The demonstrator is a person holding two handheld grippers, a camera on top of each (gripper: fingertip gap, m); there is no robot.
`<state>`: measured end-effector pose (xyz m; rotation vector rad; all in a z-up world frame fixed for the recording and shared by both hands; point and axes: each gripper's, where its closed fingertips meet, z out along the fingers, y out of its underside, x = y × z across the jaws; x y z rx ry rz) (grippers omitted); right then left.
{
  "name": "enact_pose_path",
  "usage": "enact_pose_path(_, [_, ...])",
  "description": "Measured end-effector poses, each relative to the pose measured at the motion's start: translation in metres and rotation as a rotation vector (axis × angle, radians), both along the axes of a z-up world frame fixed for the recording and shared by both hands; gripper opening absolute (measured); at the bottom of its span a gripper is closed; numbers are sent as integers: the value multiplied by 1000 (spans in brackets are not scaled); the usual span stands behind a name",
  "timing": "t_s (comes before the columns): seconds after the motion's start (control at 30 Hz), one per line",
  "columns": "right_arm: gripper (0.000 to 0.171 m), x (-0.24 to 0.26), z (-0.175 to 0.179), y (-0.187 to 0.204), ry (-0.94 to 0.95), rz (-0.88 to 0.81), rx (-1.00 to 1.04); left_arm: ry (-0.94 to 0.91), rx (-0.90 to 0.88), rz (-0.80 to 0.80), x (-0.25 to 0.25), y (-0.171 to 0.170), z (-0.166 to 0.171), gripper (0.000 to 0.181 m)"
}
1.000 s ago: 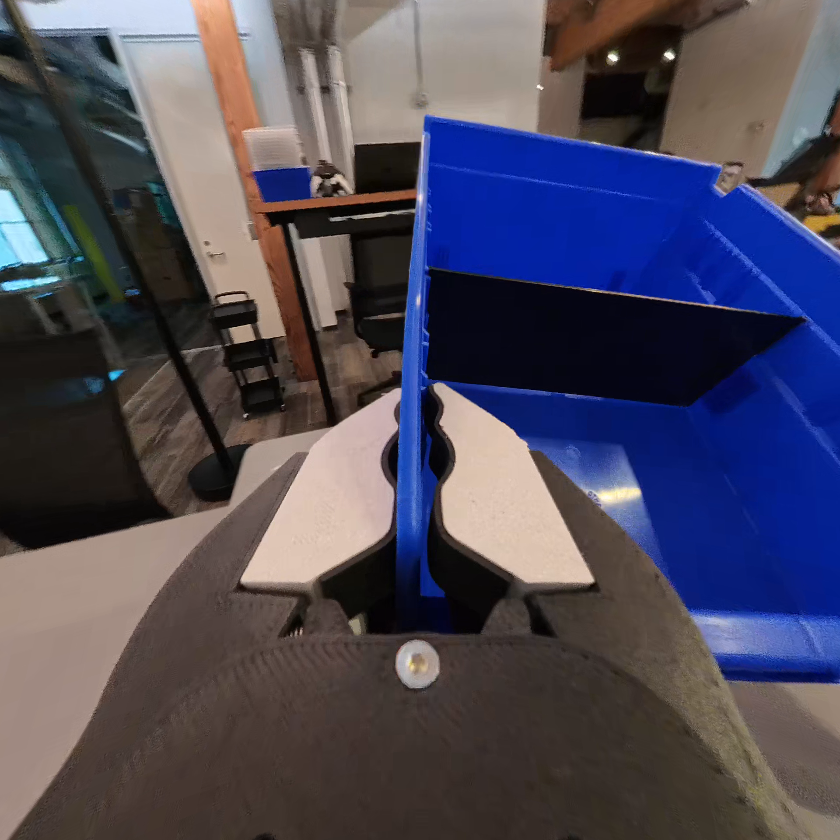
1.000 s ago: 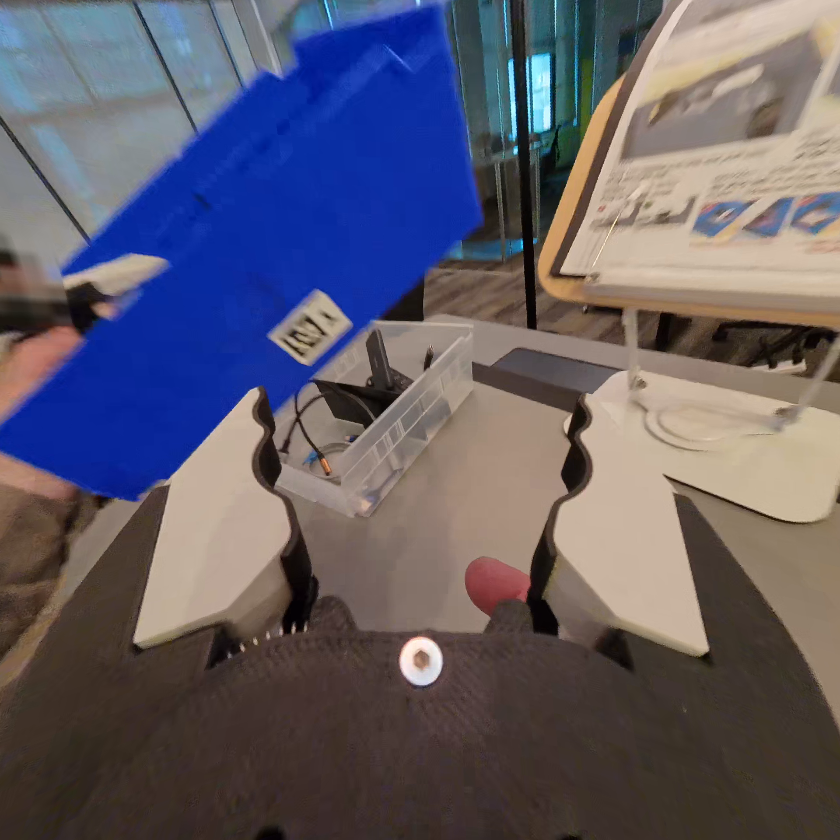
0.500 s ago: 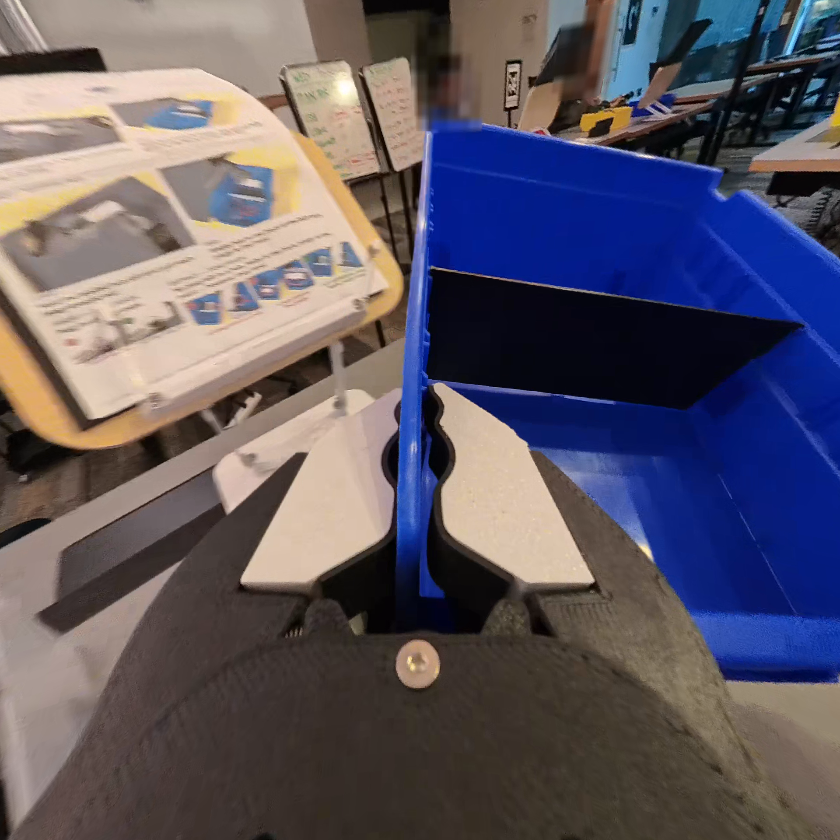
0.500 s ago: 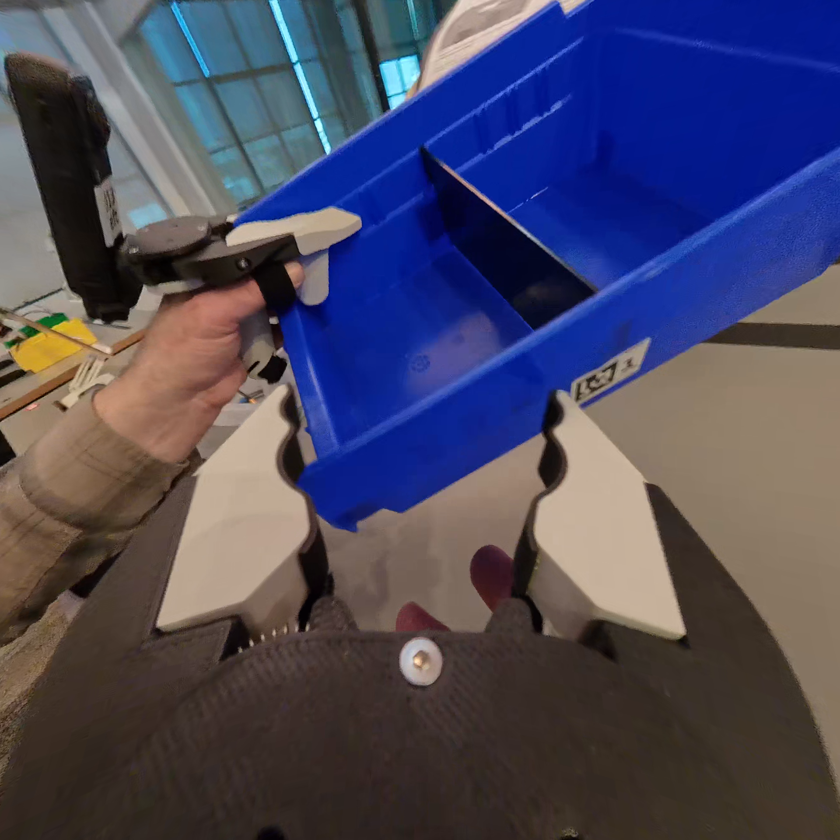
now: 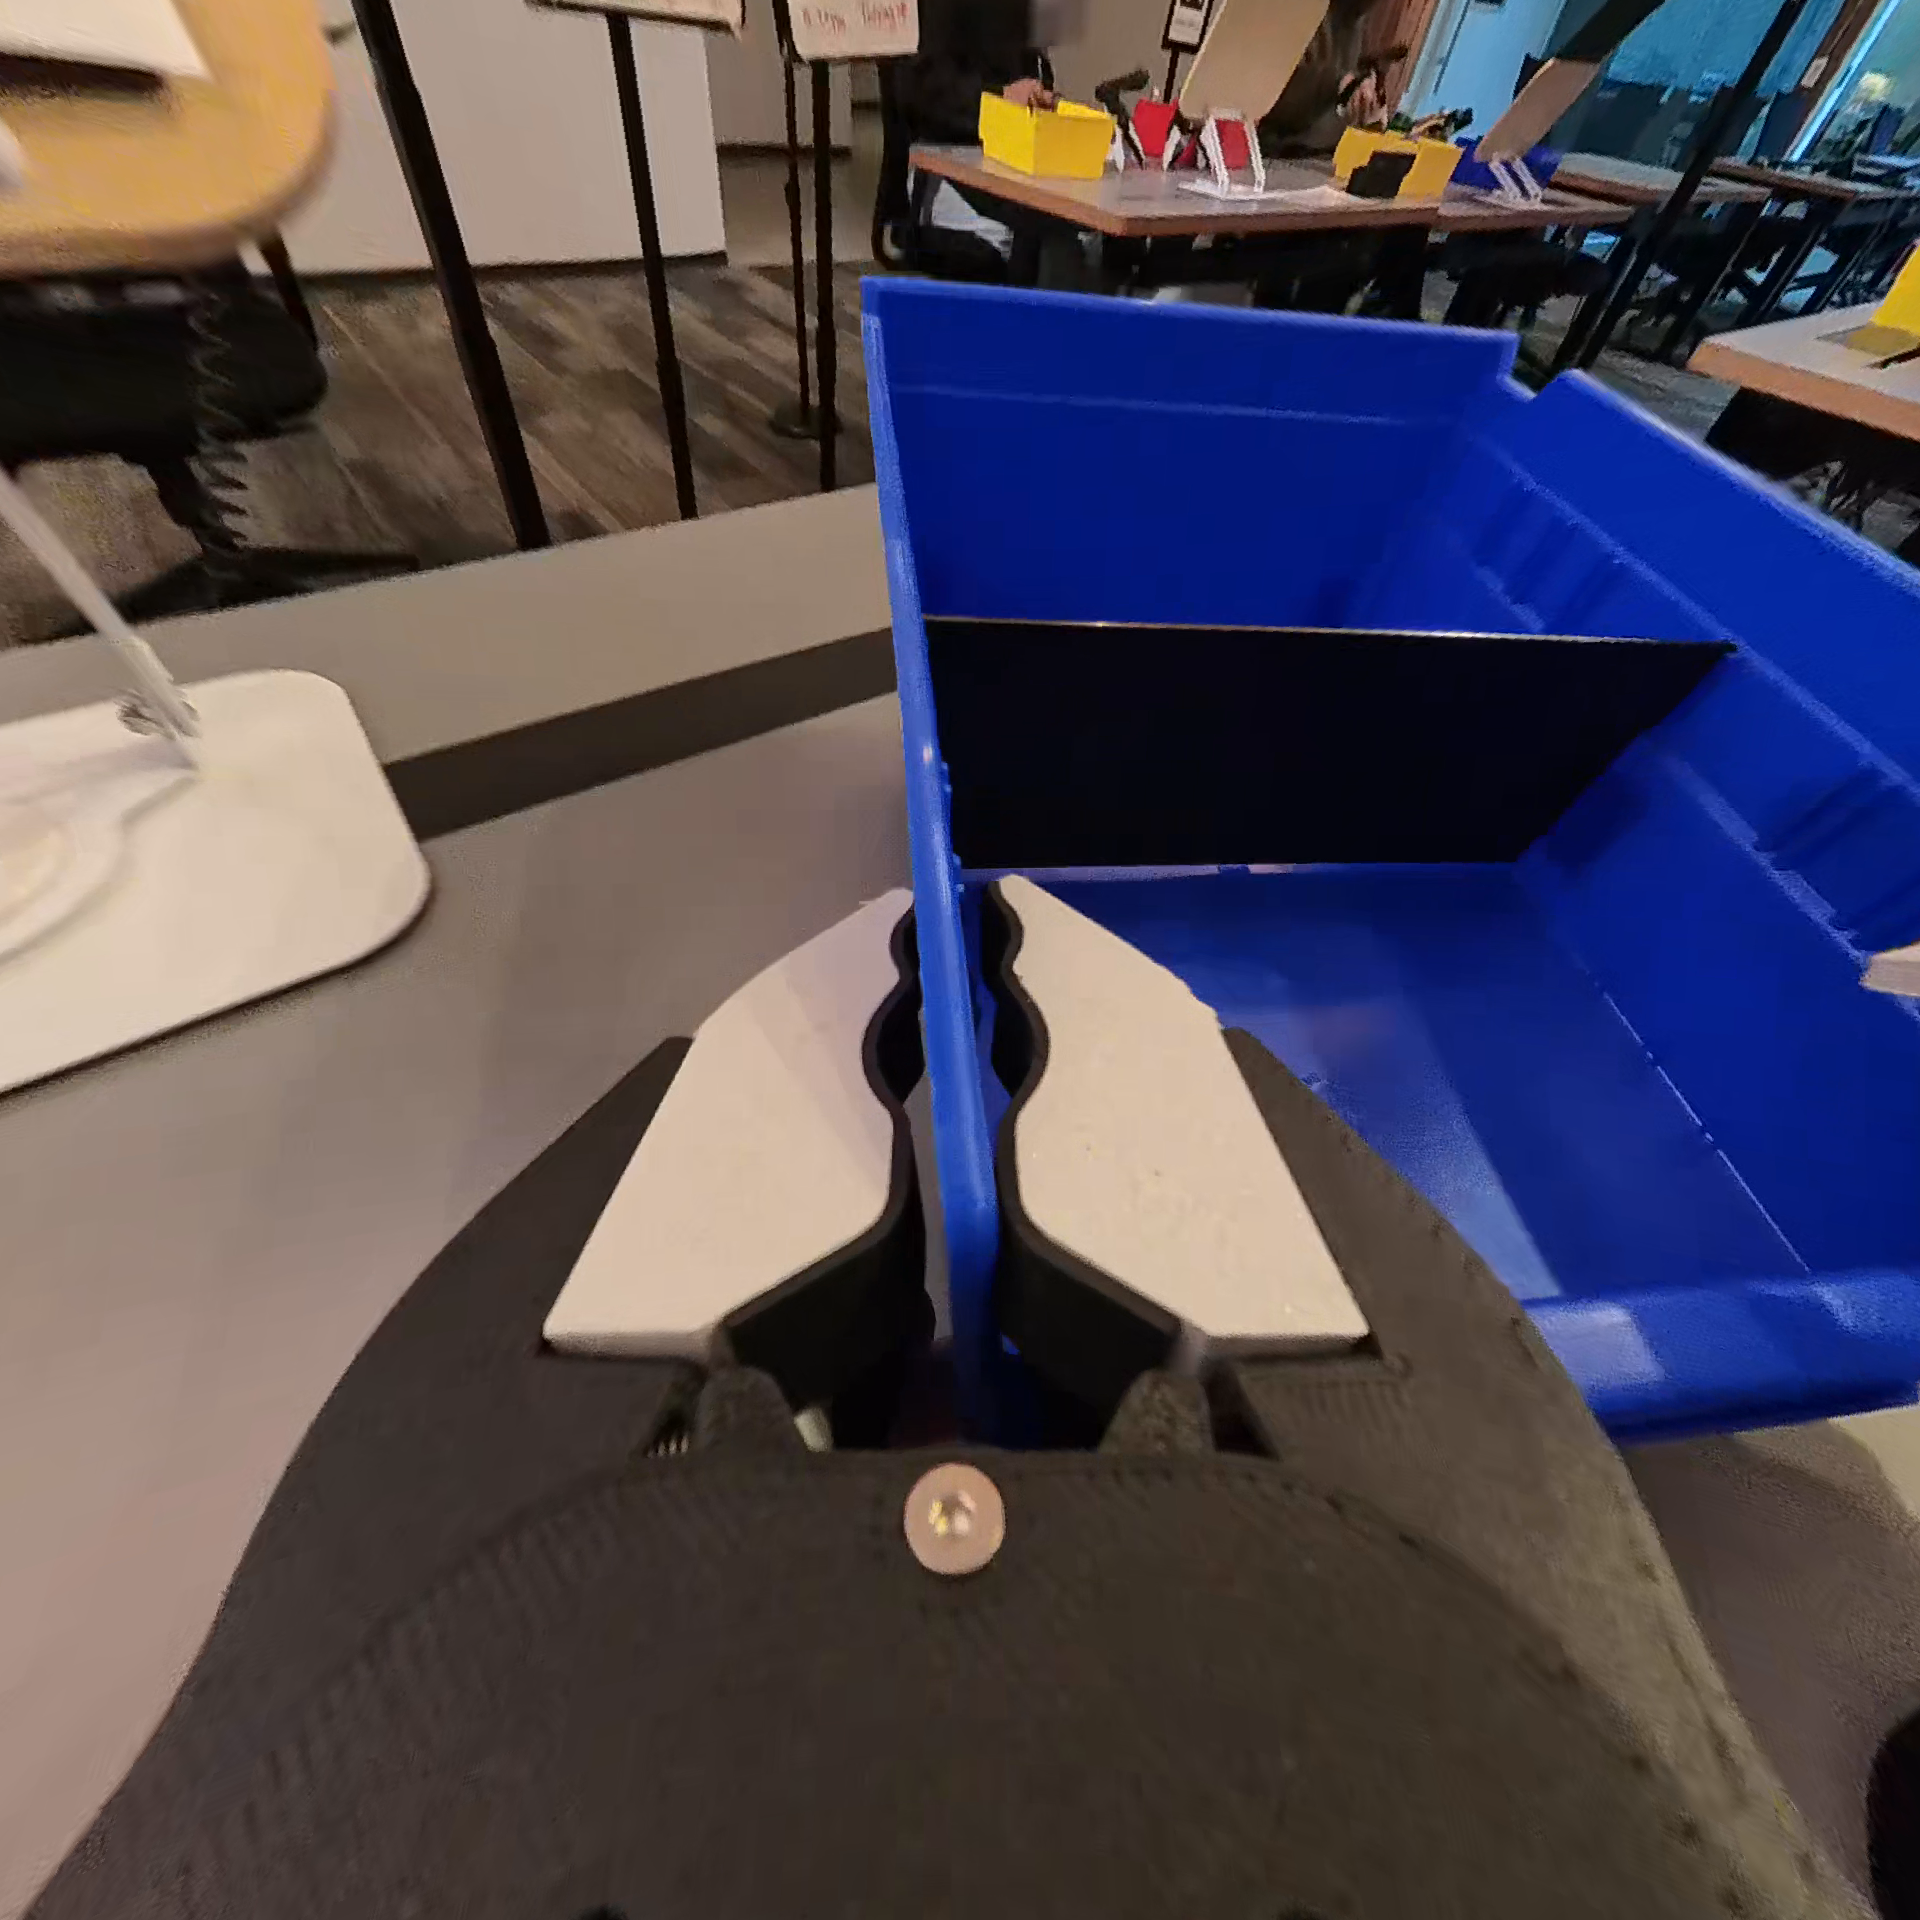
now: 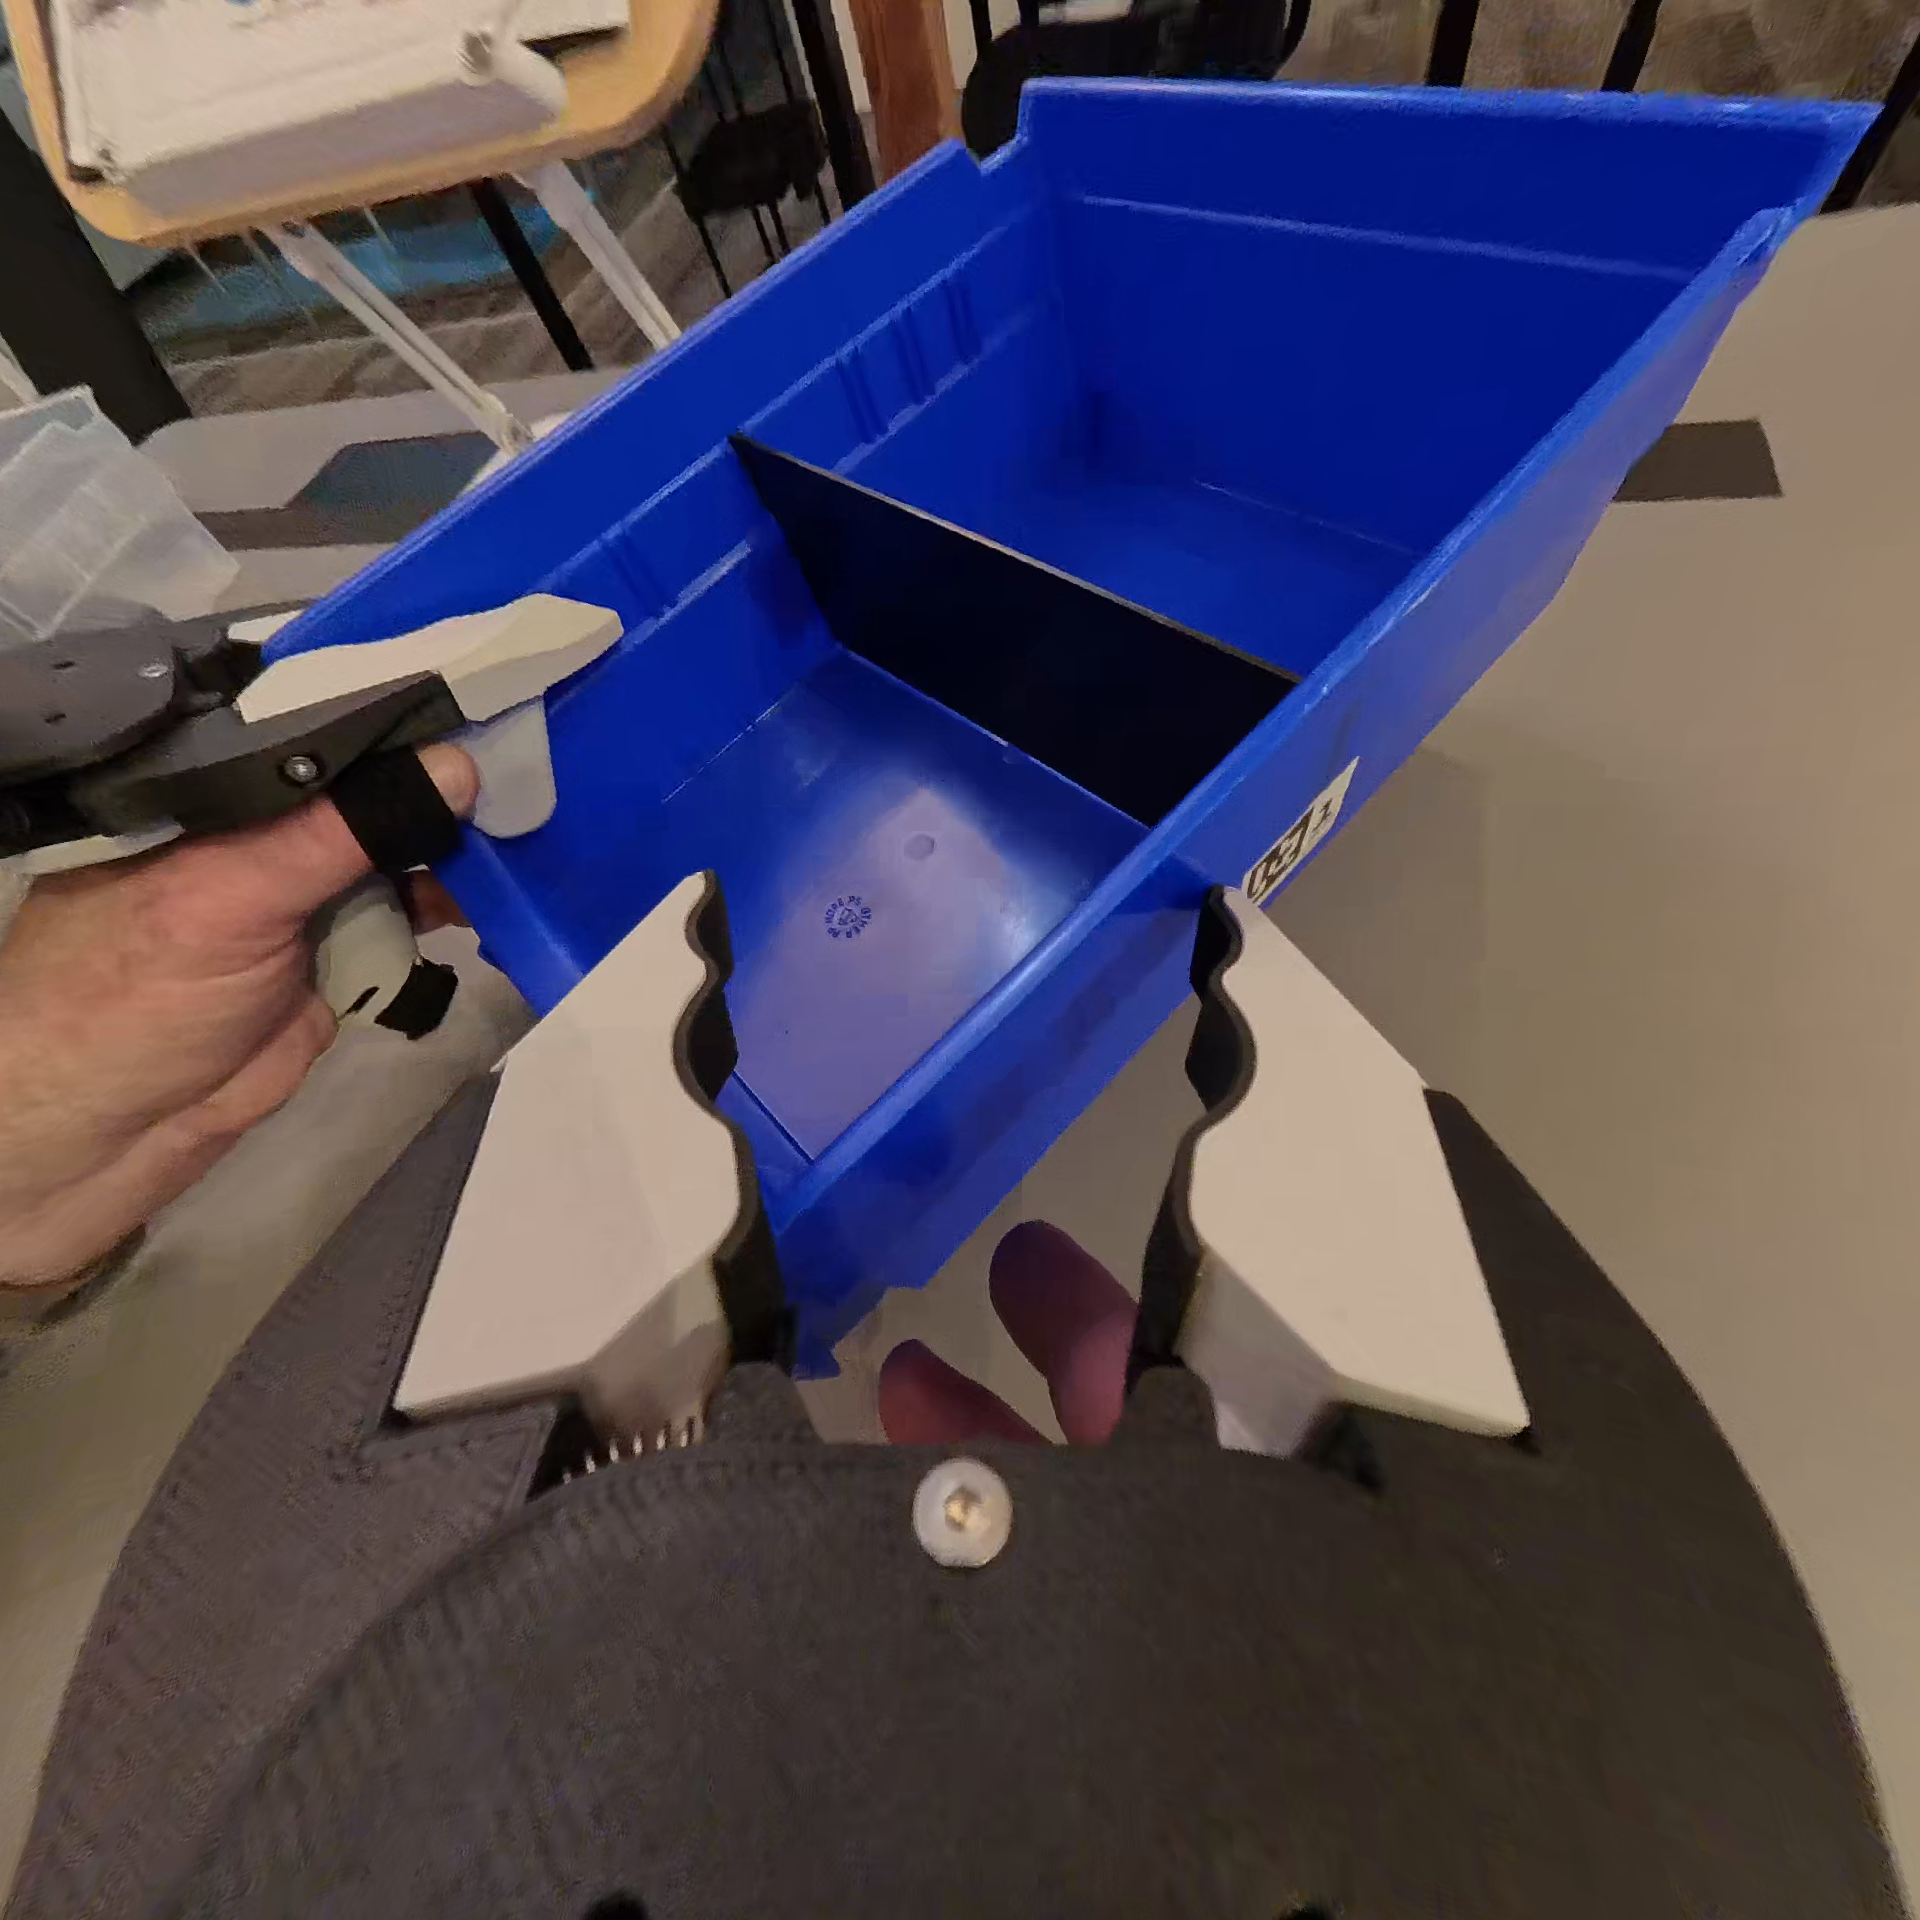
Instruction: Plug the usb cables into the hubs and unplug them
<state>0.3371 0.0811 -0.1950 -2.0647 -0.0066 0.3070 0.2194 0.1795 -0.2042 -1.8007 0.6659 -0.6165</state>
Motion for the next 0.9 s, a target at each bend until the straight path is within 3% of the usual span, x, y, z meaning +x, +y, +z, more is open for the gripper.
enact_pose_path(0.13, [86,25,-26,7,-3,34,-82,33,-42,9,22,2,-24,12])
enact_pose_path(0.3, [81,43,-28,14,-26,40,-93,51,-30,16,36,2,-25,18])
enact_pose_path(0.47, [71,63,-30,12,-30,60,-142,99,-45,-92,52,-17,-29,41])
enact_pose_path(0.57, [78,68,-37,3,-33,85,-195,47,-156,-191,61,-31,-28,57])
enact_pose_path(0.67, [70,79,-40,-3,-186,41,-223,7,-226,-256,63,-41,-19,75])
enact_pose_path(0.77, [54,81,-39,-4,-269,27,-233,-9,-175,-258,53,-44,-2,69])
enact_pose_path(0.9, [40,91,-42,-2,-379,51,-238,56,-23,-265,11,-48,43,42])
